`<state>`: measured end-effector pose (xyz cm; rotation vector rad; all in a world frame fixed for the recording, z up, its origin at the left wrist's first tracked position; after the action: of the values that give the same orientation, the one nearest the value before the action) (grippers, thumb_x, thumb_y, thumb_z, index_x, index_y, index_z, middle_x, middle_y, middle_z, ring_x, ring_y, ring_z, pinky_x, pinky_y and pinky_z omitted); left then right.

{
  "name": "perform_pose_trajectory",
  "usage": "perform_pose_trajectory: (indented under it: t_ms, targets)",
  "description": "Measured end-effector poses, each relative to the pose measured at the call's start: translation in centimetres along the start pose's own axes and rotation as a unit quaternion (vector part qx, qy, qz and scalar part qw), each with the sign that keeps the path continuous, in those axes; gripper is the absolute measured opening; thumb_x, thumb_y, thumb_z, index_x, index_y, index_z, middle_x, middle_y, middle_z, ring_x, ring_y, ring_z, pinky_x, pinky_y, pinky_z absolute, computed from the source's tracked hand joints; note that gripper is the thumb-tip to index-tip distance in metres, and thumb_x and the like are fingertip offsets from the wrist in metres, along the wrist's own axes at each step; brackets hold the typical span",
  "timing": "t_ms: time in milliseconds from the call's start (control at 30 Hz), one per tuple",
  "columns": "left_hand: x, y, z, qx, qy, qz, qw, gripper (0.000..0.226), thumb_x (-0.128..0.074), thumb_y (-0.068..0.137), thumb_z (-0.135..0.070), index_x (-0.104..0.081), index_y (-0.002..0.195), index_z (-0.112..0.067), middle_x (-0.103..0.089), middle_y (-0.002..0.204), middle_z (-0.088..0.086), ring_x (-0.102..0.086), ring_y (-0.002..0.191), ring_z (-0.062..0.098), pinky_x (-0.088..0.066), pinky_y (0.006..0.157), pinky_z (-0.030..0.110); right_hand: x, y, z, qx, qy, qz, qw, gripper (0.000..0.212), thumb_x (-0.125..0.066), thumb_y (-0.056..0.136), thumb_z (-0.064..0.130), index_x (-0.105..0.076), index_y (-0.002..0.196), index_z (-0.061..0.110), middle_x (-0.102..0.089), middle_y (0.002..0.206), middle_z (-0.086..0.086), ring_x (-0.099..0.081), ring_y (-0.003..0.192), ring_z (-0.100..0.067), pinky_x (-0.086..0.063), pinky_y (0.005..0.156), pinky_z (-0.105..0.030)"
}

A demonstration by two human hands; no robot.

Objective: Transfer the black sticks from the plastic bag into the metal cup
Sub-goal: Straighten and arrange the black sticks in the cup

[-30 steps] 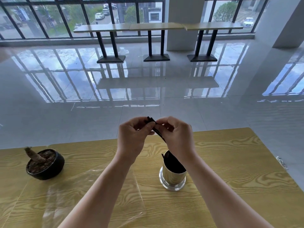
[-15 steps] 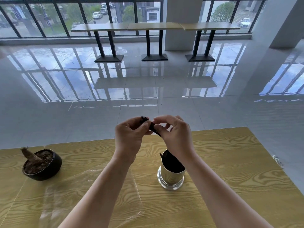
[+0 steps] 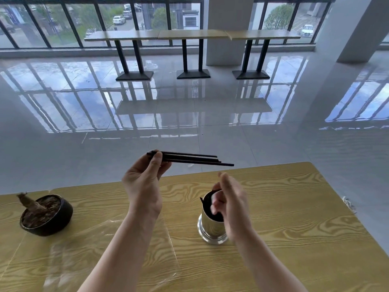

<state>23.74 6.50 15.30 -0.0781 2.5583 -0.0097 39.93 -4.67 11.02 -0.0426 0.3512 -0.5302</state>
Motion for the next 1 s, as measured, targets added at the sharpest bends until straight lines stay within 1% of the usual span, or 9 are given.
perform_pose_trajectory:
  t_ms: [100,233,333,400,500,567,700,833,1000]
  targets:
    - [0.0,-1.3,0.9,0.001,-0.005,0.014,1.0,0.01,-0.075,0.079,-0.007,-0.081,0.078,-0.015,-0.078,0.078,0.002,-0.076,0.078,0.017,-0.061,0.07,0.027,-2.2,0.2,0.5,-0.095,0.095,0.089,0.987,0.063,-0.075,0.065,0.071,-0.063,0.089,0.015,-0.058,0.072,-0.004,-0.048,0.053,-0.01,-0.044,0.048,-0.023]
    - [0.6,-2.7,1.9,0.037,-0.028,0.014,0.999,0.007,-0.075,0.076,-0.006,-0.079,0.079,-0.012,-0.077,0.08,0.006,-0.075,0.077,0.02,-0.061,0.07,0.029,-2.6,1.8,1.8,-0.143,0.248,-0.018,0.958,0.038,-0.073,0.084,0.043,-0.059,0.094,0.009,-0.049,0.067,-0.001,-0.044,0.053,-0.011,-0.042,0.045,-0.022]
    - [1.2,-4.0,2.9,0.094,-0.049,0.005,0.994,0.007,-0.074,0.076,-0.006,-0.077,0.081,-0.007,-0.076,0.081,0.007,-0.074,0.075,0.02,-0.061,0.069,0.027,-2.1,2.5,2.5,-0.113,0.263,-0.053,0.957,0.031,-0.069,0.09,0.027,-0.067,0.109,0.003,-0.052,0.064,0.0,-0.046,0.052,-0.011,-0.044,0.046,-0.023]
    - [1.5,-4.8,4.0,0.141,-0.065,-0.003,0.988,0.01,-0.074,0.076,-0.005,-0.075,0.085,-0.002,-0.075,0.082,0.01,-0.074,0.074,0.021,-0.062,0.068,0.026,-1.3,2.5,2.8,-0.093,0.245,-0.058,0.963,0.025,-0.07,0.09,0.023,-0.067,0.104,0.003,-0.063,0.068,-0.001,-0.05,0.051,-0.01,-0.047,0.047,-0.023]
    - [2.0,-5.5,5.4,0.195,-0.042,0.014,0.98,0.017,-0.074,0.077,-0.003,-0.073,0.093,0.003,-0.073,0.083,0.016,-0.072,0.074,0.024,-0.062,0.07,0.029,0.7,2.4,3.7,-0.009,0.14,-0.086,0.986,0.014,-0.073,0.09,0.021,-0.07,0.088,0.008,-0.066,0.067,-0.001,-0.054,0.049,-0.012,-0.052,0.049,-0.027]
    - [2.5,-5.6,6.1,0.183,0.059,0.036,0.981,0.02,-0.075,0.082,-0.002,-0.073,0.101,-0.001,-0.074,0.087,0.016,-0.072,0.078,0.024,-0.061,0.071,0.03,2.7,2.3,4.8,0.09,-0.017,-0.11,0.99,0.016,-0.071,0.092,0.023,-0.069,0.081,0.012,-0.063,0.056,0.0,-0.057,0.045,-0.015,-0.056,0.051,-0.036]
    - [3.1,-5.3,7.0,0.121,0.224,0.071,0.964,0.017,-0.073,0.087,-0.004,-0.079,0.093,-0.019,-0.077,0.088,0.01,-0.072,0.079,0.019,-0.059,0.065,0.027,5.6,2.1,6.7,0.211,-0.267,-0.104,0.934,0.015,-0.066,0.094,0.033,-0.067,0.081,0.026,-0.067,0.055,-0.002,-0.064,0.041,-0.015,-0.057,0.049,-0.035]
    - [3.0,-5.4,8.0,0.071,0.355,0.106,0.926,0.018,-0.075,0.086,-0.011,-0.077,0.091,-0.028,-0.075,0.079,-0.001,-0.07,0.074,0.013,-0.063,0.069,0.036,5.9,2.4,5.4,0.211,-0.396,-0.073,0.89,0.02,-0.066,0.094,0.032,-0.063,0.076,0.027,-0.067,0.055,0.005,-0.063,0.039,-0.004,-0.043,0.04,-0.011]
    - [2.7,-5.6,9.2,0.082,0.493,0.153,0.853,0.036,-0.077,0.085,-0.032,-0.062,0.118,-0.027,-0.068,0.083,-0.003,-0.068,0.076,0.017,-0.06,0.078,0.044,5.5,2.6,1.4,0.127,-0.425,-0.048,0.895,0.013,-0.072,0.091,0.029,-0.068,0.079,0.028,-0.068,0.057,0.007,-0.066,0.041,-0.006,-0.053,0.044,-0.022]
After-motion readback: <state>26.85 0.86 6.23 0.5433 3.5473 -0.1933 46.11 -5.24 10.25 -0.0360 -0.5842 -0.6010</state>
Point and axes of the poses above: each hand's wrist, its own y-axis towards the middle knuckle, its own x-axis out of the back of the hand, z = x × y, the point moved 2 cm from there along y, towards the middle knuckle
